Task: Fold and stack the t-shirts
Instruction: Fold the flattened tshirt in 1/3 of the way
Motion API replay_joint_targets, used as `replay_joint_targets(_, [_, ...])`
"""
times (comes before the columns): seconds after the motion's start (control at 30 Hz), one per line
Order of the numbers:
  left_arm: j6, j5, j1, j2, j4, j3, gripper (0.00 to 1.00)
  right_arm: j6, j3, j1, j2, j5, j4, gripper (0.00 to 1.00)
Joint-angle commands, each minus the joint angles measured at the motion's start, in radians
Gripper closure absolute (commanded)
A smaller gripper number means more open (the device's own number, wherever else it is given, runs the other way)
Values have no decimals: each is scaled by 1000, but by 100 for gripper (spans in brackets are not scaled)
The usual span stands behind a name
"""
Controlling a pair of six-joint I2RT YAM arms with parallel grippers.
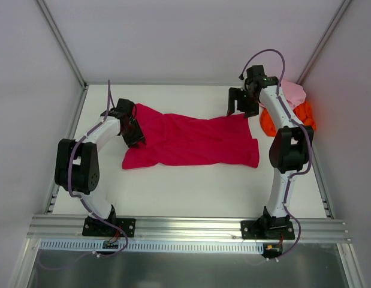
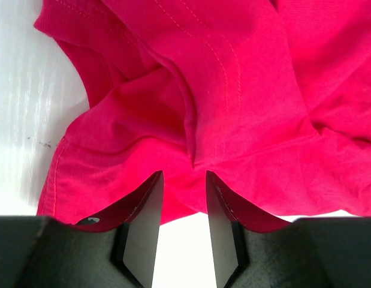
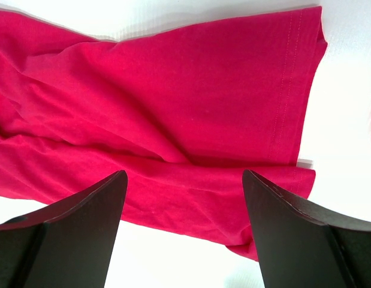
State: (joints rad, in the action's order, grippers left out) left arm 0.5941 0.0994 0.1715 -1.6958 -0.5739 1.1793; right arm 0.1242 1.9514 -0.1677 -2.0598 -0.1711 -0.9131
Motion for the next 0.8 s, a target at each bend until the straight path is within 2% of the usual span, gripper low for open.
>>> replay_joint_targets(0.0, [-4,-12,16,-24,22,23,66,20,-8,-9,82,4,-9,17])
replay_joint_targets(0.3, [-27,-29,37,-57,88,19,60,20,-9,-9,81,-7,-6,17])
replay_joint_targets(0.63, [-31,-40,46,-71,97,25,60,22,-13,-9,84,-2,-4,17])
replay_joint_targets(0.7, [-31,-38,45,-68,100,19,67,22,-14,-9,84,-5,-4,17])
replay_joint_targets(0.73, [-31,-36,46,-67,103,16,73,20,-14,-9,81,-5,-4,17])
replay_joint_targets(0.77, [-31,-35,48,-65,105,14,85,19,-16,-10,79,-7,-4,17])
